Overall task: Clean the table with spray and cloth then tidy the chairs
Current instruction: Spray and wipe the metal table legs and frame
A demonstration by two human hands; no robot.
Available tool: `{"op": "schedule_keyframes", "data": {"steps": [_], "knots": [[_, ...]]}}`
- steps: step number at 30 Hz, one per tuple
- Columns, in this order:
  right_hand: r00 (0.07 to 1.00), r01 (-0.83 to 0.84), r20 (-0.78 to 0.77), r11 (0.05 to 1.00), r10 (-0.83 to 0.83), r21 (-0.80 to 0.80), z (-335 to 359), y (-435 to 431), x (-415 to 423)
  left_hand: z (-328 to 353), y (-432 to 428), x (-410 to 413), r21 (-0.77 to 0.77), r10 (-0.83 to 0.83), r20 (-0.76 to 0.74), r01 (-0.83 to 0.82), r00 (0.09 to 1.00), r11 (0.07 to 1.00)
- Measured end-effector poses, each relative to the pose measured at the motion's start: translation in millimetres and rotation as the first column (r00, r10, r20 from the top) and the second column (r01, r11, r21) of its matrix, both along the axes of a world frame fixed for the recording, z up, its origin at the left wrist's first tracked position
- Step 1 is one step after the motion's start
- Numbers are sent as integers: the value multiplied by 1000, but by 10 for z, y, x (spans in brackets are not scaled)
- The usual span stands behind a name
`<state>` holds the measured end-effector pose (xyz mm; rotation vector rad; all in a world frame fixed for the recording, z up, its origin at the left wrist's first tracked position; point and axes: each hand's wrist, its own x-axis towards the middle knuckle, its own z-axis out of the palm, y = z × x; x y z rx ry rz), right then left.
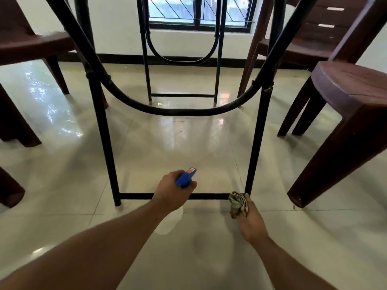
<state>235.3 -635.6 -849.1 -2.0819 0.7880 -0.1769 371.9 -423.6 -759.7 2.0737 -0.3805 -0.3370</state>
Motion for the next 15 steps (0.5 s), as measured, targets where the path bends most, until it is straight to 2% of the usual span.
{"op": "schedule_keyframes", "data": {"steps": [2, 3, 6, 9, 12, 15], "knots": [[999, 30, -41, 989, -24, 144, 277, -28, -54, 68, 19, -68, 78, -38, -33, 40, 999, 996], [998, 46, -41, 985, -40, 164, 384, -42, -41, 94, 27, -102, 111, -53, -30, 56, 998, 992], [984, 58, -173, 990, -35, 129, 815, 62, -81, 434, 128, -288, 326, -122, 18, 110, 992, 939], [965, -3, -261, 998, 19, 61, 1266, 313, -49, 741, 200, -479, 589, -210, 136, 92, 968, 803], [956, 13, -294, 995, 17, 100, 1877, 572, -1, 1152, 245, -625, 623, -214, 100, 106, 972, 775], [972, 77, -234, 945, -1, 318, 2440, 884, -77, 1560, 287, -804, 615, -213, 23, 154, 977, 773]]}}
